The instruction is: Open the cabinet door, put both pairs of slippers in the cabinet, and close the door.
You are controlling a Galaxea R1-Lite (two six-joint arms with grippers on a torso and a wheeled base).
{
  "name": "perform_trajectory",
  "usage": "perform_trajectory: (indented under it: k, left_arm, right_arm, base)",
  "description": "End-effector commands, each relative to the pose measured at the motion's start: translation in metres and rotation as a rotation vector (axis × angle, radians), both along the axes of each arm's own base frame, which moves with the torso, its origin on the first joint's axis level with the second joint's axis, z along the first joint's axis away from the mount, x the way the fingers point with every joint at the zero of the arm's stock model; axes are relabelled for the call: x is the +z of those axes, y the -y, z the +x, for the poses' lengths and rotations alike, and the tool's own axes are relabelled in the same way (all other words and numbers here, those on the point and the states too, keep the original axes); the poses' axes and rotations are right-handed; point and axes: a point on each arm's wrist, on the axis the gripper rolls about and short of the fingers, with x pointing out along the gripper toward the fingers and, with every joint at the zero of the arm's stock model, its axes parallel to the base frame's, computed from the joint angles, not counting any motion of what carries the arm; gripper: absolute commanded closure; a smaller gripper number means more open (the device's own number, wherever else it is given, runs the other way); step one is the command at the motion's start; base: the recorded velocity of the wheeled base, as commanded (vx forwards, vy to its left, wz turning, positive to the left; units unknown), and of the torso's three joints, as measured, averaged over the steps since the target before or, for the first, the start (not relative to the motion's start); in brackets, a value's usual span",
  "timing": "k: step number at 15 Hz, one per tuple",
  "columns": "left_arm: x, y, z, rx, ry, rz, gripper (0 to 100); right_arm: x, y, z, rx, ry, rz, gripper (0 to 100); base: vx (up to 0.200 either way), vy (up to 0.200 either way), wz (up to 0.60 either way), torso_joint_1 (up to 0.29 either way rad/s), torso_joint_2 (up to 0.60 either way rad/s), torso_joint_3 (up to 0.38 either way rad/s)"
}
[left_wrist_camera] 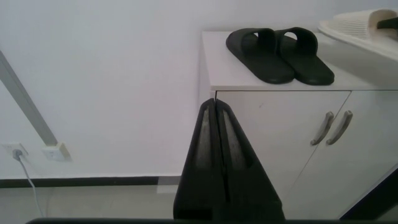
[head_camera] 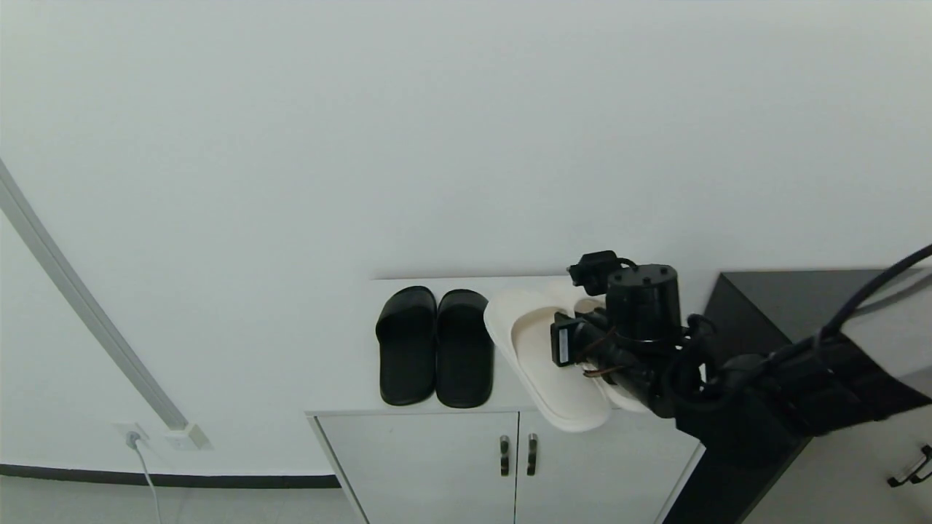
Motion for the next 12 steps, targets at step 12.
perform_trajectory:
  k: [12]
  left_arm:
    - [0.000,0.000,0.000,-0.003,-0.001,0.000,100]
  right_arm:
    - [0.020,0.057,-0.100,0.378,-0.051,0.023,100]
  base:
    - [-0.033,0.000,0.00,0.001,0.00,0.001]
